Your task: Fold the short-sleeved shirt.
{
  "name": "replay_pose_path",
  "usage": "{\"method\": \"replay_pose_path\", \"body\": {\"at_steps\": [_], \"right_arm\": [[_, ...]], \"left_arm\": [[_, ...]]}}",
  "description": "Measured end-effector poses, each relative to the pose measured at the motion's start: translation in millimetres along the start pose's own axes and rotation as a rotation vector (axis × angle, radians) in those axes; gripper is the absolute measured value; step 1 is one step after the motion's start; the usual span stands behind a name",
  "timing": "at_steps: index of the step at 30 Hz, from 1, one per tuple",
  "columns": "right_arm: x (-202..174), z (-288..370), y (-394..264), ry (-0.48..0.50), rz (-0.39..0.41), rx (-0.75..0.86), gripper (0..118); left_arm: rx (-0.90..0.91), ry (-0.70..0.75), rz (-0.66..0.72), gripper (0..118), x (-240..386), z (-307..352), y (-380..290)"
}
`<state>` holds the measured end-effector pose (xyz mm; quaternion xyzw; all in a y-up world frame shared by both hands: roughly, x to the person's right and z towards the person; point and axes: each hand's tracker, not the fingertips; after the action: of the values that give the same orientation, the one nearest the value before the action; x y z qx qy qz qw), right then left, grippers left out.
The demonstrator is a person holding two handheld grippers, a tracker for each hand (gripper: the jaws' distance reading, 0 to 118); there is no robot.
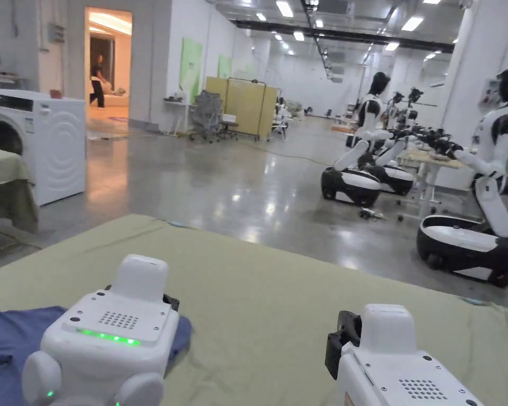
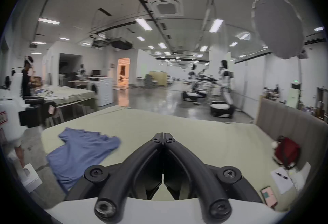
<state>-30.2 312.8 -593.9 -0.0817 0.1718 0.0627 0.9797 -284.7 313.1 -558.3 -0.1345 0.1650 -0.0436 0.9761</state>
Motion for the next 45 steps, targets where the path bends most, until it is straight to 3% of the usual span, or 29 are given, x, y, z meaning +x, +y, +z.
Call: {"method": "replay_pose_path", "body": {"at_steps": [3, 7, 9, 10, 11, 12, 13, 14, 20, 24, 27, 28, 32, 39, 45], "right_arm": [[-31, -21, -10, 0.095, 0.035, -0.033, 4], [-52, -49, -33, 0.153, 0.059, -0.096, 4], [-56, -63, -45, 0.151, 0.072, -0.127, 4], [-57, -70, -51, 0.145, 0.075, -0.151, 4], [-55, -77, -57, 0.146, 0.079, -0.171, 4], [-53, -83, -61, 0.147, 0.082, -0.187, 4], [-52, -91, -66, 0.145, 0.084, -0.201, 4], [-50, -97, -70, 0.143, 0.088, -0.216, 4], [-37, -129, -95, 0.082, 0.091, -0.294, 4], [-28, -146, -110, 0.055, 0.102, -0.339, 4], [-24, -151, -113, 0.048, 0.113, -0.354, 4], [-22, -151, -112, 0.047, 0.107, -0.356, 4], [-19, -146, -108, 0.063, 0.077, -0.342, 5], [2, -120, -101, 0.056, 0.035, -0.302, 5], [48, -80, -89, -0.024, -0.043, -0.261, 5]], "left_arm": [[-0.196, 0.02, -0.025, 0, -36, -43, -22], [-0.464, -0.06, 0.102, 0, -87, -133, -69], [-0.492, -0.014, 0.072, 9, -98, -169, -89], [-0.503, -0.001, 0.064, 23, -101, -187, -98], [-0.514, -0.005, 0.079, 53, -103, -204, -104], [-0.543, -0.015, 0.095, 104, -103, -221, -110], [-0.567, -0.055, 0.122, 118, -102, -239, -117], [-0.478, -0.088, 0.142, 118, -99, -252, -119], [-0.628, -0.133, 0.095, 118, -54, -346, -161], [-0.663, -0.074, 0.018, 117, -35, -371, -188], [-0.68, -0.077, 0.08, 116, -44, -374, -182], [-0.669, -0.084, 0.077, 110, -50, -370, -177], [-0.653, -0.04, -0.064, 13, -45, -369, -165], [-0.571, -0.215, 0.049, 12, -30, -340, -138], [-0.396, -0.451, 0.032, 12, 61, -282, -64]]}}
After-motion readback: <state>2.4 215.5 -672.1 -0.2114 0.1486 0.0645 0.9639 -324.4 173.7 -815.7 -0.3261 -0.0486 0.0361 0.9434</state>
